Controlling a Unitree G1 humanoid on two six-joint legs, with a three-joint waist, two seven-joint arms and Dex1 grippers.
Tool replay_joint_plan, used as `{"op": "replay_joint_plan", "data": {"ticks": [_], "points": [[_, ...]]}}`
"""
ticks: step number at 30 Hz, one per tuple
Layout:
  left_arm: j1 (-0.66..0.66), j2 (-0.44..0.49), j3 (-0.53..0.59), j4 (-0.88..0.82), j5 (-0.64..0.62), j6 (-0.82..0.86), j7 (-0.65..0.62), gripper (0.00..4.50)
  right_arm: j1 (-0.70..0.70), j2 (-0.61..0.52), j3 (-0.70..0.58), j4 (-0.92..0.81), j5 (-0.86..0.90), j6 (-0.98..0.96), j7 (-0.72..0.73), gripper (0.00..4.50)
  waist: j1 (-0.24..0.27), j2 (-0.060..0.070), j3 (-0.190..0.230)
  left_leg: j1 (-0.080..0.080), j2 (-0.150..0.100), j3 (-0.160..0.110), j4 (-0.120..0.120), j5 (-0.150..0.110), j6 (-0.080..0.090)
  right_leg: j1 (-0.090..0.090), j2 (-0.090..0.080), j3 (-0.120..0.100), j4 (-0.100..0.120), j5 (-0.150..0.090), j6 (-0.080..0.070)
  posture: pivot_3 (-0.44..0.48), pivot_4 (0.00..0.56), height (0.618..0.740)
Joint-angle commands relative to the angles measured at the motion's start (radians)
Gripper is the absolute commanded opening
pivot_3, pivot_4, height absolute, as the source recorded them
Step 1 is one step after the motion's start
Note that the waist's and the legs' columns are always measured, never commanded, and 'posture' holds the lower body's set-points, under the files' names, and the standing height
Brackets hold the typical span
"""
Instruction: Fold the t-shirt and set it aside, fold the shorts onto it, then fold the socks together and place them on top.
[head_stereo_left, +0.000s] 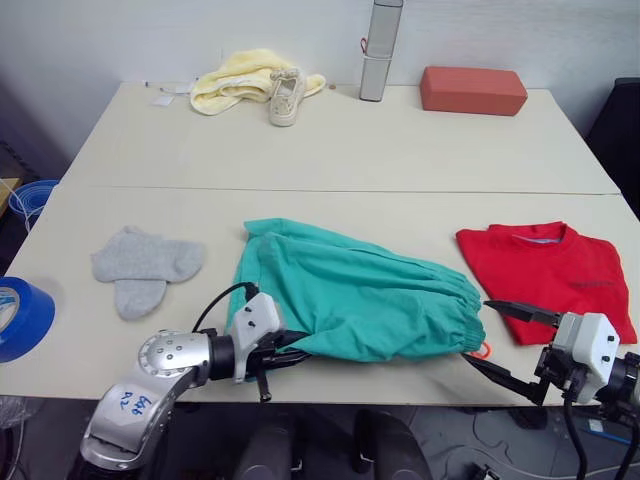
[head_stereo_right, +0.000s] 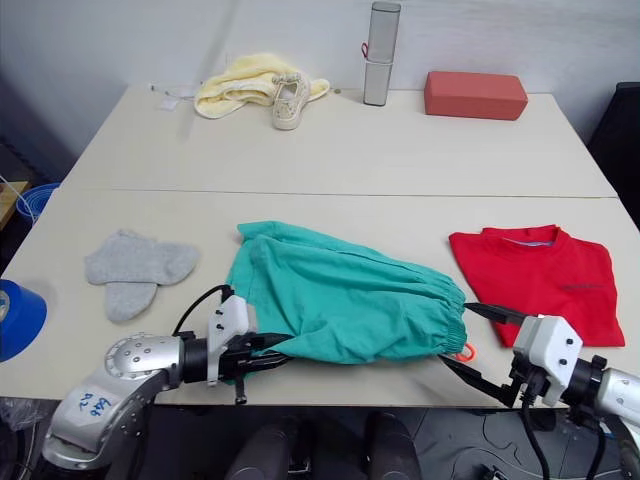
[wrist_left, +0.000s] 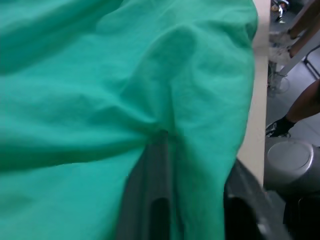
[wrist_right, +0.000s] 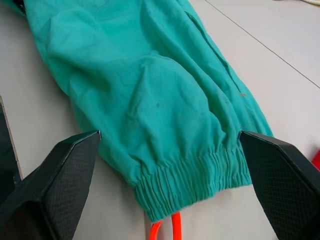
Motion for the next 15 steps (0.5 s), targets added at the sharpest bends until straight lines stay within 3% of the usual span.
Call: {"op": "replay_joint_plan", "data": {"ticks": [1,8,12,15], "points": [[0.044,0.093,0.089,0.048,-0.107,-0.127,-0.186,2.24,0.0,-0.005,-0.056,-0.016,0.085,0.049,0.014,4.5,0.0,0.001,0.0,0.0,0.0,0.0,0.0,0.0,0.0,0.0,0.0,0.0,0.0,0.0,0.0,0.0,0.15,0.74],[0.018,0.217,0.215,0.249,-0.219,-0.262,-0.386,2.24,-0.004,0.009,-0.062,-0.068,0.2,0.186,-0.023,4.5,0.003,0.003,0.0,0.0,0.001,0.0,0.0,-0.001,-0.001,-0.001,-0.001,-0.001,-0.001,-0.001,-0.002,0.0,0.15,0.74],[-0.124,0.185,0.181,0.343,-0.243,-0.281,-0.379,2.24,-0.056,0.039,0.001,-0.137,0.222,0.225,-0.083,4.5,0.003,0.003,0.0,0.0,0.001,0.0,-0.001,-0.001,-0.001,-0.001,-0.001,-0.001,-0.001,-0.001,-0.002,0.0,0.15,0.74],[-0.217,0.136,0.136,0.398,-0.231,-0.287,-0.352,1.62,-0.101,0.066,0.052,-0.178,0.214,0.241,-0.129,4.5,0.001,0.003,0.0,0.0,0.001,0.0,-0.001,-0.001,-0.001,-0.001,0.0,-0.001,-0.001,-0.001,-0.001,0.0,0.15,0.74]]}}
